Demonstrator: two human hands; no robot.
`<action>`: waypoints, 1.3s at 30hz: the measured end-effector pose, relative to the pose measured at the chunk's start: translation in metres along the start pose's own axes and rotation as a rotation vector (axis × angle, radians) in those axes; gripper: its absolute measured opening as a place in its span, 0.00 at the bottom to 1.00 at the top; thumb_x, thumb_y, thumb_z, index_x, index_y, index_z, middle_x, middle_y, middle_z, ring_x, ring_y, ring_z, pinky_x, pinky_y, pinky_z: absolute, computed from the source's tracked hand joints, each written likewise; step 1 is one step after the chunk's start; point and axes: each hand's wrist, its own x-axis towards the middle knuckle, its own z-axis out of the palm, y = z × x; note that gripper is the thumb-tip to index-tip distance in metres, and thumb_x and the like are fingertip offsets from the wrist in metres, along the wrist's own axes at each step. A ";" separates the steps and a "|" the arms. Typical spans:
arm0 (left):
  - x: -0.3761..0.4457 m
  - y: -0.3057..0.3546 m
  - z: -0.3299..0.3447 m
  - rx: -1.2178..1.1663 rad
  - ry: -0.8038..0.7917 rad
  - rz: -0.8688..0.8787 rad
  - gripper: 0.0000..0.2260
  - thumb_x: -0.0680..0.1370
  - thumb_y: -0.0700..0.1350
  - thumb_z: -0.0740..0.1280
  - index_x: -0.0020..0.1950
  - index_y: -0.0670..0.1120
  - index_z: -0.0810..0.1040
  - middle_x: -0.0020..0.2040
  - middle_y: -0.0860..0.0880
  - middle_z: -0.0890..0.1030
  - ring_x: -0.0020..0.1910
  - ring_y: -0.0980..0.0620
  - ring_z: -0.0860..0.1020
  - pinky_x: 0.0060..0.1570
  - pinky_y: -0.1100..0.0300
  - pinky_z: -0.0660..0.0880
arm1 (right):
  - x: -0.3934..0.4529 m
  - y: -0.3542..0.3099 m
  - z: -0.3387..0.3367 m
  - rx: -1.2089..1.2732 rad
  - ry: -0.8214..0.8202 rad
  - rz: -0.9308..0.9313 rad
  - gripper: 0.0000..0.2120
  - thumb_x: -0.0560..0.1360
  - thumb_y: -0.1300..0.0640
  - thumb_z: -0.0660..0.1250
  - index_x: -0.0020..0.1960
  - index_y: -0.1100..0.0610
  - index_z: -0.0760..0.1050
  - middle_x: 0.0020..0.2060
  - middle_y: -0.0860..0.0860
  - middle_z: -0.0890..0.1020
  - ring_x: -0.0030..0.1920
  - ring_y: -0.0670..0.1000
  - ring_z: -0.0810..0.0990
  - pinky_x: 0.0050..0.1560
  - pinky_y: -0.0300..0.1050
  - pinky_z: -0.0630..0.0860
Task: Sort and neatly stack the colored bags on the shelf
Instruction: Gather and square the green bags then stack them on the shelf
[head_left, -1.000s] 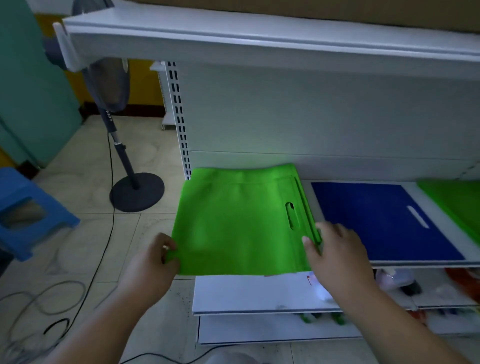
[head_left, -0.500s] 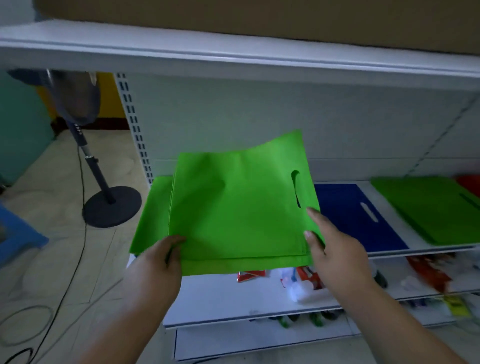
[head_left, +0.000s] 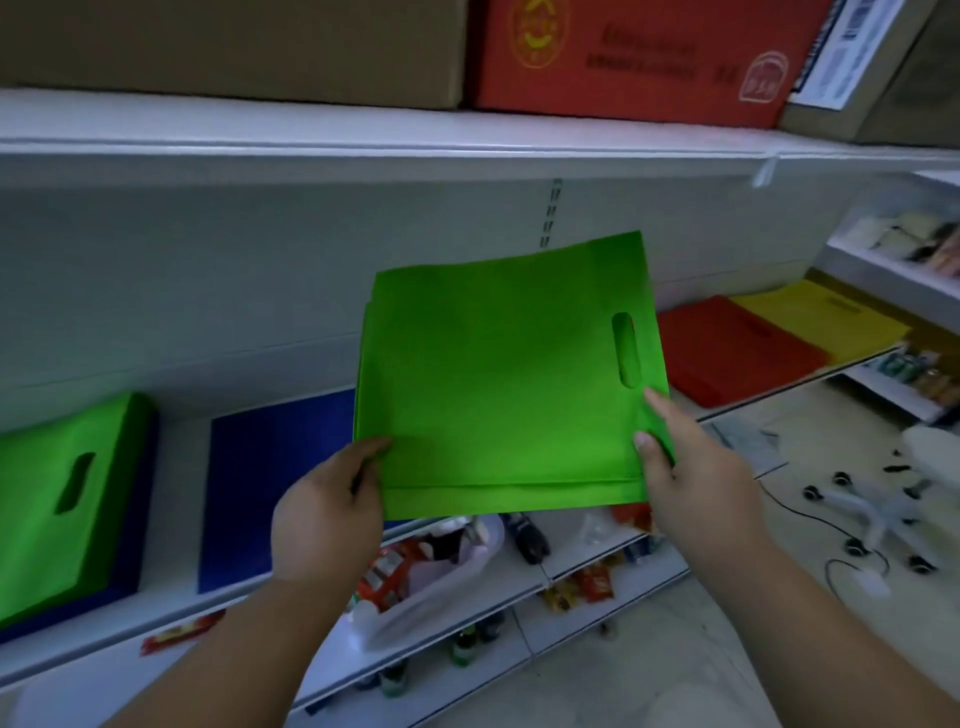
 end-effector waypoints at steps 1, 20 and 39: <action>0.003 0.009 0.015 -0.002 -0.017 0.004 0.14 0.80 0.43 0.63 0.60 0.58 0.81 0.34 0.54 0.81 0.28 0.53 0.76 0.29 0.56 0.72 | 0.009 0.016 -0.003 0.000 -0.002 0.019 0.23 0.80 0.52 0.62 0.75 0.47 0.65 0.49 0.54 0.84 0.39 0.55 0.79 0.36 0.44 0.69; 0.072 0.081 0.189 0.383 0.005 -0.073 0.13 0.81 0.43 0.62 0.62 0.52 0.80 0.40 0.49 0.80 0.31 0.47 0.75 0.30 0.58 0.70 | 0.189 0.195 0.054 -0.006 -0.447 -0.121 0.24 0.82 0.51 0.59 0.76 0.54 0.61 0.68 0.54 0.74 0.64 0.55 0.75 0.60 0.49 0.73; 0.032 0.110 0.251 0.895 -0.073 -0.328 0.12 0.79 0.48 0.59 0.60 0.54 0.77 0.50 0.49 0.72 0.45 0.45 0.78 0.35 0.55 0.71 | 0.235 0.237 0.081 -0.254 -0.594 -0.466 0.14 0.79 0.47 0.63 0.58 0.55 0.75 0.49 0.52 0.79 0.48 0.53 0.78 0.43 0.44 0.73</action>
